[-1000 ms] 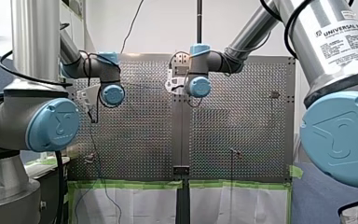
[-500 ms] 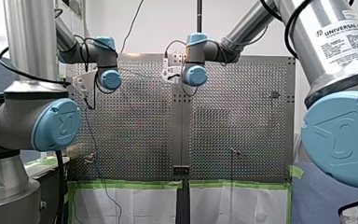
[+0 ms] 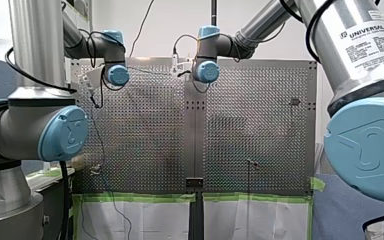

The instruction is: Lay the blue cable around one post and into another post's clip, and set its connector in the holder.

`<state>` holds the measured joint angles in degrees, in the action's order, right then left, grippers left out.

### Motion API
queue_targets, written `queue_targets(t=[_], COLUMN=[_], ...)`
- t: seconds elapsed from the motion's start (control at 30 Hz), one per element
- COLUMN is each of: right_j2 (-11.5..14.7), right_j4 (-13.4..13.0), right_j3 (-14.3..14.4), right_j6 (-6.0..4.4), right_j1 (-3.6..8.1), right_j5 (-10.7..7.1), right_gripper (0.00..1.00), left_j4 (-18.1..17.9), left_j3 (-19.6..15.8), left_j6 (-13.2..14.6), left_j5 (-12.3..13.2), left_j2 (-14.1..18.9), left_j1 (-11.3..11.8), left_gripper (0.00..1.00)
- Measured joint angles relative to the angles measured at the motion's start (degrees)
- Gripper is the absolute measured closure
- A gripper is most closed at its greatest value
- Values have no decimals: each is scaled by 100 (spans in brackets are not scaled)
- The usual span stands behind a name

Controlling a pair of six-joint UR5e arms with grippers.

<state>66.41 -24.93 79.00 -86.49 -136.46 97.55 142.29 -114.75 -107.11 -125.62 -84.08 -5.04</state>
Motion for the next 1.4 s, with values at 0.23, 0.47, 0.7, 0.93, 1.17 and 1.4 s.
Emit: queue_targets(t=[0.23,0.47,0.7,0.93,1.17,1.4], right_j2=[0,0,0,0,-2,-32], right_j4=[132,196,277,469,635,604], right_j3=[-177,-261,-392,-618,-753,-762], right_j6=[85,244,360,391,370,358], right_j1=[-22,-56,-95,-142,-151,-152], right_j5=[-1,-8,-5,15,32,31], right_gripper=[100,100,100,100,100,100], left_j4=[331,659,931,885,694,586], left_j3=[333,724,1060,1304,1324,1324], left_j6=[-102,-235,-519,-850,-1245,-1585], left_j5=[48,310,635,967,1363,1703], left_j2=[106,68,48,-27,-309,-498], left_j1=[148,388,709,1041,1436,1777], left_gripper=[99,99,99,99,99,99])
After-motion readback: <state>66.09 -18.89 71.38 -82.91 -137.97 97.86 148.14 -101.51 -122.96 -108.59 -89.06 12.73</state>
